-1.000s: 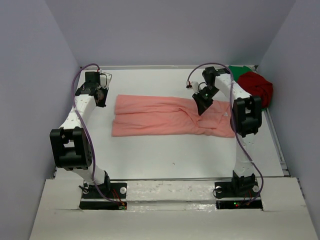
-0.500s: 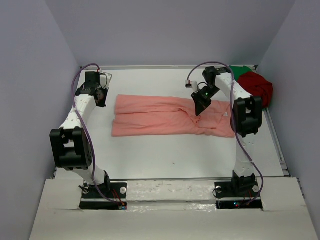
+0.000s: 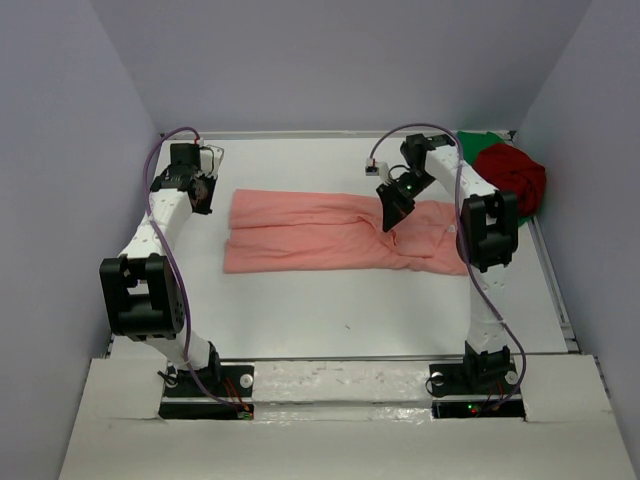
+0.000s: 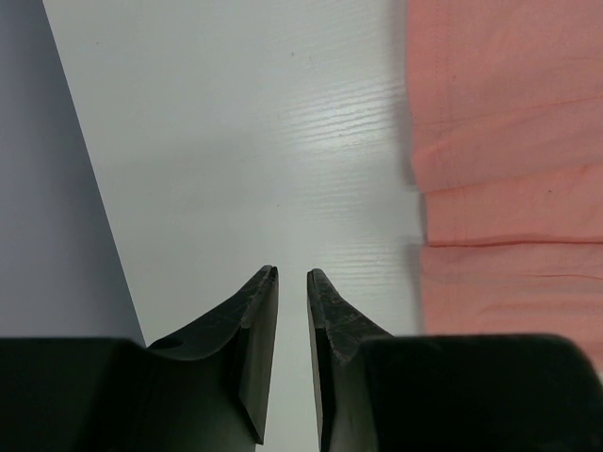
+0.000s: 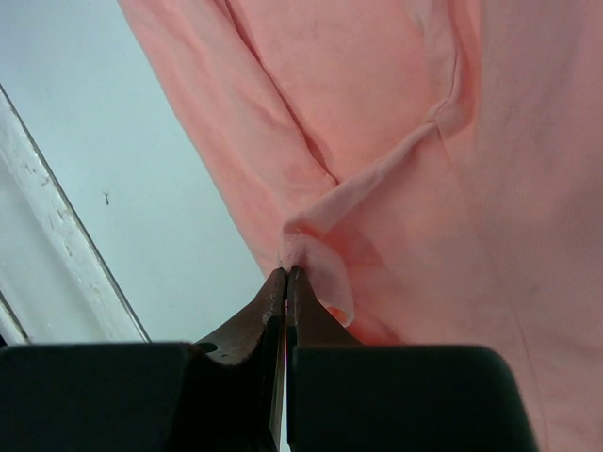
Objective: Fold and stack the t-shirts
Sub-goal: Fold the other side of the tshirt into a rectangle
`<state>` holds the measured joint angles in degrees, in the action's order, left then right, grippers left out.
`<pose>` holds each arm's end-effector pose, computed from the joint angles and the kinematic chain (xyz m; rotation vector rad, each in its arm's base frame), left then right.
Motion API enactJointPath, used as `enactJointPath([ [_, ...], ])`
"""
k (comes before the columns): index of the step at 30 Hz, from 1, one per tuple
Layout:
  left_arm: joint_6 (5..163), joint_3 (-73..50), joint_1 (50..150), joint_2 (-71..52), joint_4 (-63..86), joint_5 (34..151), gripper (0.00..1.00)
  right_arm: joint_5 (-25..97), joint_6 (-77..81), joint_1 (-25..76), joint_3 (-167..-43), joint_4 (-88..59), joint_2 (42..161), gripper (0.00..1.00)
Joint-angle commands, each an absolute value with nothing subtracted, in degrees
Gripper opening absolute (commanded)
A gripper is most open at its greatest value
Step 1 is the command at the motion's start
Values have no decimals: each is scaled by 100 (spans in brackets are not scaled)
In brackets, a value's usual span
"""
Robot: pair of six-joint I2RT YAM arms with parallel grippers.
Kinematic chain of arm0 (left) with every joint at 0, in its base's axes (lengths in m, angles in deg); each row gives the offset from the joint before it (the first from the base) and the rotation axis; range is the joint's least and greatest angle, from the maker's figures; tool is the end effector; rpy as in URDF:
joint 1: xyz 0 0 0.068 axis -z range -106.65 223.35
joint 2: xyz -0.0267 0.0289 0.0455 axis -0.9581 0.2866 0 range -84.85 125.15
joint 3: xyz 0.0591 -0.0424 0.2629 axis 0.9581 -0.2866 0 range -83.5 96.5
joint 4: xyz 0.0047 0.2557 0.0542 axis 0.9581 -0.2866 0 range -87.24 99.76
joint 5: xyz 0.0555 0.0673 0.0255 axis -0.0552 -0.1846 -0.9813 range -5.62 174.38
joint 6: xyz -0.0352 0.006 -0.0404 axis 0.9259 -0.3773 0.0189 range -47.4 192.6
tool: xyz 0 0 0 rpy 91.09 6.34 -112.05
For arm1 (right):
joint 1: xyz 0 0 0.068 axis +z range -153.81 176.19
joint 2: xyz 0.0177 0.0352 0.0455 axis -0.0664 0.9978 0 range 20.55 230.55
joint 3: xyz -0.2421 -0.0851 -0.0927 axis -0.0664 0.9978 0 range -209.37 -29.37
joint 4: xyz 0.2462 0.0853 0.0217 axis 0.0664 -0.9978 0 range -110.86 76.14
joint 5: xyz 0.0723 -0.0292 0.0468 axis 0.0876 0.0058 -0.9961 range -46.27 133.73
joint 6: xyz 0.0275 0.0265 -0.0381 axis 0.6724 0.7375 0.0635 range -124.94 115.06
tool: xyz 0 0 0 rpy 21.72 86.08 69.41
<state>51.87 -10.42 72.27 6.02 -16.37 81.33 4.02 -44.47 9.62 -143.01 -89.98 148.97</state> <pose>0.3545 0.0085 0.2838 0.3748 2.3196 0.2504 0.4175 0.1230 0.2144 -1.2549 2.5374 1.0007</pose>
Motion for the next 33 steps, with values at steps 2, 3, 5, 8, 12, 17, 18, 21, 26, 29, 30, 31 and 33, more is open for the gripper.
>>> enactJointPath([
  [2,5124,-1117,7247,286,-1661,8200,32,119,-4581,1104,-14310,-9428,14983,0],
  [3,5124,-1108,7256,286,-1670,8200,32,119,-4589,1105,-14284,-9445,15018,0],
  [5,5124,-1117,7256,295,-1670,8209,32,110,-4589,1166,-14266,-9454,15053,0],
  [8,5124,-1125,7256,295,-1661,8244,32,-30,-4651,1218,-14240,-9551,15132,0],
  [12,5124,-1126,7256,295,-1652,8244,32,-154,-4712,1281,-14126,-9595,15185,0],
  [17,5124,-1126,7264,304,-1643,8244,32,-233,-4774,1386,-14037,-9648,15229,0],
  [18,5124,-1126,7264,304,-1652,8244,32,-242,-4783,1386,-14011,-9656,15238,0],
  [21,5124,-1134,7264,304,-1635,8235,32,-268,-4818,1386,-13985,-9700,15291,0],
  [26,5124,-1126,7264,321,-1643,8235,32,-312,-4836,1500,-13985,-9727,15335,0],
  [29,5124,-1134,7264,321,-1643,8253,32,-347,-4844,1552,-14029,-9753,15396,0],
  [30,5124,-1143,7264,321,-1643,8253,32,-347,-4836,1553,-14037,-9762,15414,0],
  [31,5124,-1143,7264,313,-1635,8253,32,-356,-4836,1553,-14046,-9771,15440,0],
  [33,5124,-1169,7264,295,-1626,8253,32,-356,-4836,1614,-14046,-9780,15484,0],
])
